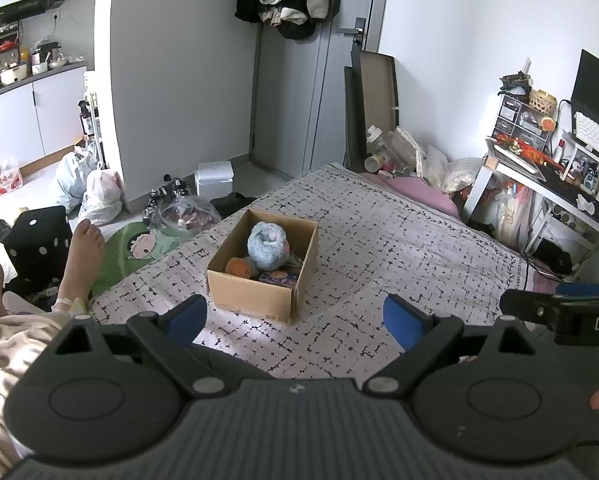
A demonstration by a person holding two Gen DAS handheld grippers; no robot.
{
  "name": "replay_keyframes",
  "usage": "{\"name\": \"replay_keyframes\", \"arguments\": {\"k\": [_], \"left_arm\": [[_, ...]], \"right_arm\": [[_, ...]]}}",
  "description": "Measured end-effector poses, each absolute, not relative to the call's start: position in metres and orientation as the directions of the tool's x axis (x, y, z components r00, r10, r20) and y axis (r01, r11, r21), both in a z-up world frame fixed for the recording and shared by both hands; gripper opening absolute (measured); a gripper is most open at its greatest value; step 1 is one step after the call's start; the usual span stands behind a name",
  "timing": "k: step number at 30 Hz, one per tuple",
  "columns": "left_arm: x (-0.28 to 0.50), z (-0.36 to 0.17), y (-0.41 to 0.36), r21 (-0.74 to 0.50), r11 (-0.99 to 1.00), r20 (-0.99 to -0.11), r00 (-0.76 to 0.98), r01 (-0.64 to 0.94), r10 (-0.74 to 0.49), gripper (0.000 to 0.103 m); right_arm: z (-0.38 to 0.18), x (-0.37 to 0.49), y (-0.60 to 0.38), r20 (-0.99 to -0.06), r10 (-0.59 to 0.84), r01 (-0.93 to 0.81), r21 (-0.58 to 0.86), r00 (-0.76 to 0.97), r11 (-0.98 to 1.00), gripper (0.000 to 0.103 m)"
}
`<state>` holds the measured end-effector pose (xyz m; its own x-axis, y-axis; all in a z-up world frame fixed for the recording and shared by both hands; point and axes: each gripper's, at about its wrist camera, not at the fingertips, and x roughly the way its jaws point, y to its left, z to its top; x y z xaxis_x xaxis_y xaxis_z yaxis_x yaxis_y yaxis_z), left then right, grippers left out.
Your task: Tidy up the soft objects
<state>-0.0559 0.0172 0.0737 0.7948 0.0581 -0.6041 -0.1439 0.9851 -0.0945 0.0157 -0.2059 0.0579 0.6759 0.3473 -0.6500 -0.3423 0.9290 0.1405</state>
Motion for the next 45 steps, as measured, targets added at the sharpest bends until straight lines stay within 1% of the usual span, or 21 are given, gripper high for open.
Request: {"name": "replay_keyframes", "arguments": {"k": [12,45], "left_arm": [[-0.0526,0.0697,0.017,-0.117,0.984,-0.615,0.788,-0.131,0.032,0.094],[-0.0554,0.0675,0.0194,-0.124,0.982,-0.621,0.783,-0.143,0.036,0.094]], "right_arm": [[0.0568,0.0179,-0.2044,-0.658,0.342,-0.34,0.136,0.671,0.93,0.103],[0.0578,0.0147,-0.2017,-0.657,0.358,-0.366,0.133,0.663,0.921,0.103]]}}
